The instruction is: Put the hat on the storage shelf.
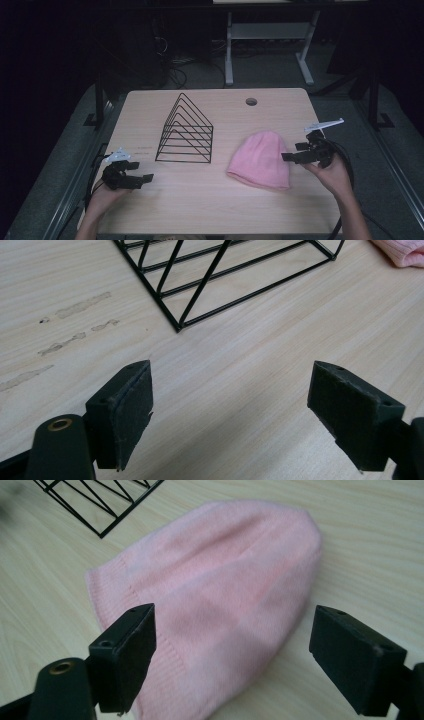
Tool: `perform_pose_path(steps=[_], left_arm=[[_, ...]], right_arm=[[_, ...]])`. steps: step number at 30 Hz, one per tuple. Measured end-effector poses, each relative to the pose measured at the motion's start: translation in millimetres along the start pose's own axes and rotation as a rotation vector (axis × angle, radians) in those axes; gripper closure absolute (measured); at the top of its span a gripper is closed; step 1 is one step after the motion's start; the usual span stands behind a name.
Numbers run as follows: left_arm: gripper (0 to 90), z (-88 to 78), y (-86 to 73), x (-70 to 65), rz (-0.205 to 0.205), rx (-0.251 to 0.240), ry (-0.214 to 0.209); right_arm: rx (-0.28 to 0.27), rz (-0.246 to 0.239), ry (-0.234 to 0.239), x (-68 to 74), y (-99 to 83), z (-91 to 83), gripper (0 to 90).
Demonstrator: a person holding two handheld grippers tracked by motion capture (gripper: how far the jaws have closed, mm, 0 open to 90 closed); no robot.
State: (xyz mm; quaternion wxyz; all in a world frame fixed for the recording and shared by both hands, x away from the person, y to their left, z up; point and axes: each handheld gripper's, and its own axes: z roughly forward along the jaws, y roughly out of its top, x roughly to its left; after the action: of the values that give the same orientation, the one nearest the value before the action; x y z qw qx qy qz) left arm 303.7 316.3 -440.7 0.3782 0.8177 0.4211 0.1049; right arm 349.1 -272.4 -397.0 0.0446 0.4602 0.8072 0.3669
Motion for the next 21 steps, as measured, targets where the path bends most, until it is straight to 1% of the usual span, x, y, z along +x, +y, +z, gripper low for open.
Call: perform_pose_path(steps=[1,2,3,4,7,8,9,11,13,14,16,17,18,21], left_arm=[[18.4,-1.6,0.0,0.9,-0.012,-0.013,0.003],[18.4,-2.5,0.4,1.3,-0.014,-0.015,0.003],[18.4,-3.5,0.9,2.1,-0.013,-0.021,0.004],[18.4,-4.2,1.1,2.0,-0.024,-0.030,0.004],[18.4,-6.0,1.1,1.9,-0.022,-0.036,0.009],[18.4,-6.6,0.8,1.9,-0.019,-0.030,0.011],[18.4,-6.8,0.7,2.4,-0.011,-0.030,0.011],[18.4,-6.3,0.4,1.7,-0.018,-0.037,0.008],[18.4,-6.0,0.2,1.5,-0.015,-0.039,0.007],[18.4,-5.9,-0.1,1.3,-0.018,-0.033,0.007],[18.4,-5.4,-0.9,1.7,-0.021,-0.029,0.008],[18.4,-5.6,-1.2,2.2,-0.016,-0.024,0.008],[18.4,-5.6,-1.5,2.6,-0.014,-0.021,0.009],[18.3,-5.8,-1.5,2.9,-0.019,-0.025,0.012]], right_arm=[[0.009,-0.001,0.011,-1.6,6.9,5.8,19.5],[0.023,0.006,0.012,-2.4,10.7,8.5,19.5],[0.026,0.001,0.012,-3.1,13.5,10.6,19.6],[0.033,0.001,0.015,-3.7,17.6,12.8,19.8],[0.049,0.006,0.016,-7.3,28.9,18.9,19.9],[0.048,0.003,0.015,-9.1,32.1,20.8,19.9],[0.046,0.013,0.015,-10.7,35.1,22.9,19.9],[0.048,0.019,0.018,-15.2,40.4,28.2,20.0],[0.055,0.028,0.010,-19.8,45.4,33.2,20.7],[0.061,0.031,0.012,-22.9,47.5,36.0,21.3],[0.075,0.051,0.011,-27.9,50.7,42.5,22.2],[0.090,0.064,0.013,-30.5,52.0,46.3,23.5],[0.096,0.064,0.020,-32.8,52.5,49.2,24.9],[0.135,0.112,0.044,-43.4,52.0,59.0,30.6]])
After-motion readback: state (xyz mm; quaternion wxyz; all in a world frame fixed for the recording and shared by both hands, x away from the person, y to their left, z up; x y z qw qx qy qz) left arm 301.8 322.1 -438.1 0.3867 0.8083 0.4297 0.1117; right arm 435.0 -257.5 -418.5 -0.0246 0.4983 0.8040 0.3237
